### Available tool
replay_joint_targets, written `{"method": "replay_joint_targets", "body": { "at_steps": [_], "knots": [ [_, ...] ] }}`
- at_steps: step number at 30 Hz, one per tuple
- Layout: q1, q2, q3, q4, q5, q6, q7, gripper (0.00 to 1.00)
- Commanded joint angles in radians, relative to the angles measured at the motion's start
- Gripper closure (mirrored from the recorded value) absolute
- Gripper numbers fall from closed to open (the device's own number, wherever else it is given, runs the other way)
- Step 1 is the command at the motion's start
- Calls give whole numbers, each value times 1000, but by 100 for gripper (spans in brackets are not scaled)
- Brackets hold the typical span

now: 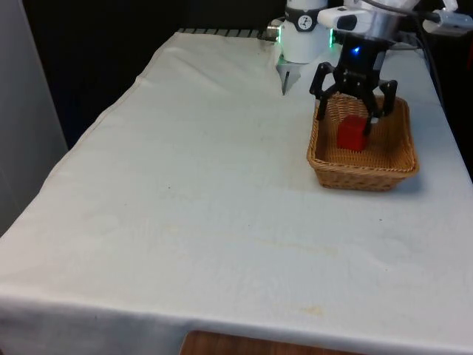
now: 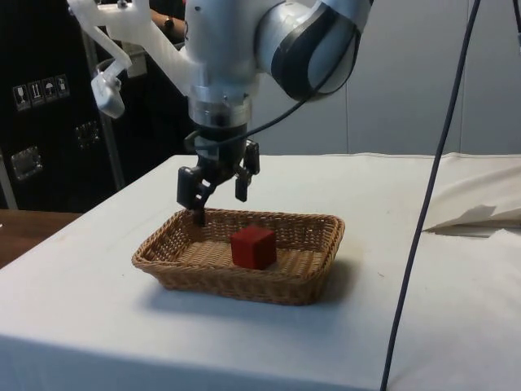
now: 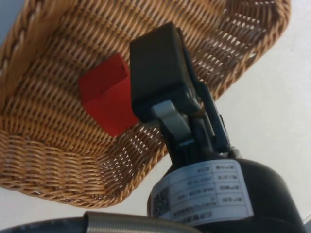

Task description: Pick up the cube and place it into the basket.

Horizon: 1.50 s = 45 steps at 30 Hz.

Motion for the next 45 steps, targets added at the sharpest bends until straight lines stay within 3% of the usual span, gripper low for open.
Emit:
{"method": "replay_joint_targets", "body": {
  "at_steps": [1, 8, 9, 10, 18, 19, 20, 27, 28, 30, 33, 34, 35, 41, 43, 45],
  "knots": [
    [-14, 1, 11, -3, 30, 12, -25, 0],
    [-27, -22, 5, 0, 50, 8, -38, 0],
    [-15, -19, -9, 9, 18, 1, -13, 0],
    [-27, -28, 4, 0, 53, 5, -38, 0],
    [-22, -70, 3, 6, 79, -22, -36, 0],
    [-17, -71, -7, 9, 52, -21, -19, 0],
    [-22, -74, 3, 7, 81, -24, -35, 0],
    [-20, -108, 3, 16, 103, -41, -35, 0],
    [-17, -105, -6, 16, 75, -35, -19, 0],
    [-19, -118, 3, 21, 111, -47, -34, 0],
    [-21, -116, 3, 29, 123, -43, -37, 0],
    [-17, -123, -5, 27, 94, -45, -19, 0],
    [-22, -115, 2, 32, 127, -41, -38, 0],
    [-25, -90, -1, 59, 163, -46, -66, 0],
    [-20, -96, -11, 60, 138, -46, -49, 0],
    [-26, -74, -4, 83, 181, -55, -86, 0]
  ]
}}
